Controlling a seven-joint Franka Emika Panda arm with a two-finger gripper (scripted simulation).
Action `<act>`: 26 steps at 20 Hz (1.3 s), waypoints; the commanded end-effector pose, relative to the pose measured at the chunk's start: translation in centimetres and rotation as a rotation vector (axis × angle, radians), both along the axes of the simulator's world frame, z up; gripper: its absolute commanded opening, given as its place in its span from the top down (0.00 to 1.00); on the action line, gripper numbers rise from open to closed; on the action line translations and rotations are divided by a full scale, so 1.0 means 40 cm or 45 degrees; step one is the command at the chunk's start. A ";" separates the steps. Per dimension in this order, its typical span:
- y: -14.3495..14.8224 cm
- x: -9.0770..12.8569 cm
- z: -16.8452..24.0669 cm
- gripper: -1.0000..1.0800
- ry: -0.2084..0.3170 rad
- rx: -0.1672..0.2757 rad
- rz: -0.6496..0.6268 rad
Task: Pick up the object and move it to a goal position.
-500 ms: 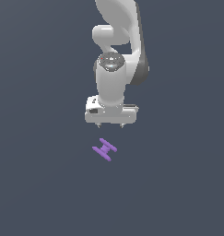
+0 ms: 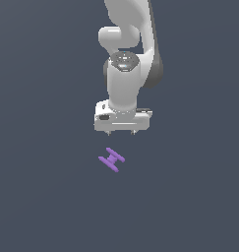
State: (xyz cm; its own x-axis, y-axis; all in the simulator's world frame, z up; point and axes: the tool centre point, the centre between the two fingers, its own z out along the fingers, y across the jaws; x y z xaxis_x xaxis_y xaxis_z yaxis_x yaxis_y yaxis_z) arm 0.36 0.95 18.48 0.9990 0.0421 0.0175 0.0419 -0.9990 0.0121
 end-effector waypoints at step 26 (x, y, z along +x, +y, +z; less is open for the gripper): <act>-0.041 0.046 -0.112 0.04 0.019 -0.017 0.465</act>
